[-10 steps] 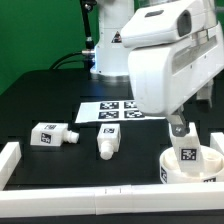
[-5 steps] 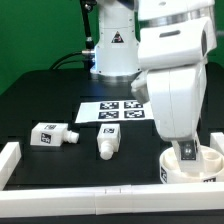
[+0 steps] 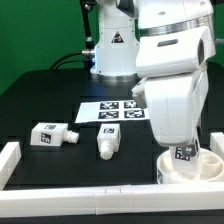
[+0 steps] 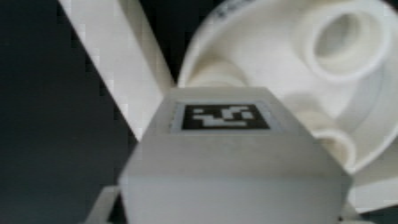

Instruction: Assemble stool

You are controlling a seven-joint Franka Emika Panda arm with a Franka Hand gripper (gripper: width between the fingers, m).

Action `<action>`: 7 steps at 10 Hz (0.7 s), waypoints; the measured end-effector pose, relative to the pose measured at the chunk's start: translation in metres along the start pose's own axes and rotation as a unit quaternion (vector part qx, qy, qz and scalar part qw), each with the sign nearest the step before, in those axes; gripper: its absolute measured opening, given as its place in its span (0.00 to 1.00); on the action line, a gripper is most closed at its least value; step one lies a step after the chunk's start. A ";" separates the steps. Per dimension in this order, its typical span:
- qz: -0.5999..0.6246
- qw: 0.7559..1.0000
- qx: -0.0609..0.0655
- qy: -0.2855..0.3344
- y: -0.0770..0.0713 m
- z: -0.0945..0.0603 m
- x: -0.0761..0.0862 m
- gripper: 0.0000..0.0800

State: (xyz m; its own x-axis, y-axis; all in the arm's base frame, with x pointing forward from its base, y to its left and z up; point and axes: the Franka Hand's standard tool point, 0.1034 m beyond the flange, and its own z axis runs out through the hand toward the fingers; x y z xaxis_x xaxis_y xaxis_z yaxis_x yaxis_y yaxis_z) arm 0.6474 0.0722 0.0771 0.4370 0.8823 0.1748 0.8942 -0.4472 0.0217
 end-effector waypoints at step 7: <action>0.393 0.917 -0.003 0.067 0.004 0.003 0.006 0.42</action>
Offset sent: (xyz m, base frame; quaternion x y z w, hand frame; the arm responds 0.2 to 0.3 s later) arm 0.0016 0.0024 -0.0033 -0.0223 0.0356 0.3344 0.9415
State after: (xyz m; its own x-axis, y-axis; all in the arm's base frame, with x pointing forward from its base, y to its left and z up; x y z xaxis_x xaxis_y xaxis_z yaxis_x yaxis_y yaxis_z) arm 0.6541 0.0765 0.0756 0.9301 0.2606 0.2587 0.3067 -0.9388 -0.1571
